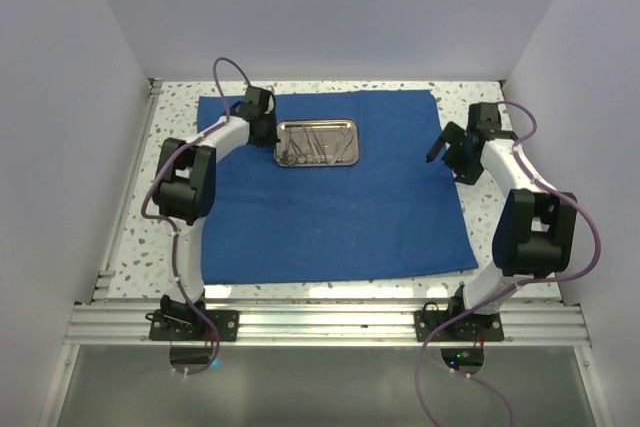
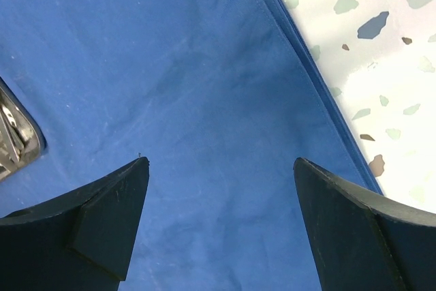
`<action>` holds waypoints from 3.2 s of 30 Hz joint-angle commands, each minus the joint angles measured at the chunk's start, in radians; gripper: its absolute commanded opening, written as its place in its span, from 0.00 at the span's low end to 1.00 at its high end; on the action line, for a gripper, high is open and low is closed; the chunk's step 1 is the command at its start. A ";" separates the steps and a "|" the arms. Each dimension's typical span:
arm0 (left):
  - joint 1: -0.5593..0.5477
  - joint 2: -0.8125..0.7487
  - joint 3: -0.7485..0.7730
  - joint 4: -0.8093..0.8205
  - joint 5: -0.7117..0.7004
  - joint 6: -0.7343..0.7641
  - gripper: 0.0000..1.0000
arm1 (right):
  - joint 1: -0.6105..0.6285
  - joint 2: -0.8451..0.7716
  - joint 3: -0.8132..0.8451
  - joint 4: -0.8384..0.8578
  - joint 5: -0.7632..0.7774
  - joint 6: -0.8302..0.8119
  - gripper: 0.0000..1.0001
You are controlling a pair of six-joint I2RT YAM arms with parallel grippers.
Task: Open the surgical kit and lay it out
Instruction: Move the container from the surgical kit, then pick up the medical item from the container.
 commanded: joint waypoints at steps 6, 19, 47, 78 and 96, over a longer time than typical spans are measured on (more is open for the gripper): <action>-0.046 -0.131 -0.235 -0.075 0.122 0.126 0.00 | -0.003 -0.068 -0.012 -0.011 -0.007 -0.025 0.91; -0.204 -0.435 -0.542 -0.113 0.126 0.175 0.00 | -0.001 -0.092 -0.046 -0.006 -0.028 -0.025 0.90; -0.337 -0.507 -0.432 -0.354 -0.125 -0.002 0.51 | -0.001 -0.174 -0.127 0.000 -0.050 -0.038 0.90; -0.397 -0.452 -0.565 -0.231 0.031 -0.003 0.41 | -0.001 -0.143 -0.135 -0.003 -0.020 -0.053 0.90; -0.397 -0.302 -0.540 -0.249 0.008 -0.002 0.00 | -0.001 -0.125 -0.129 -0.004 -0.011 -0.059 0.90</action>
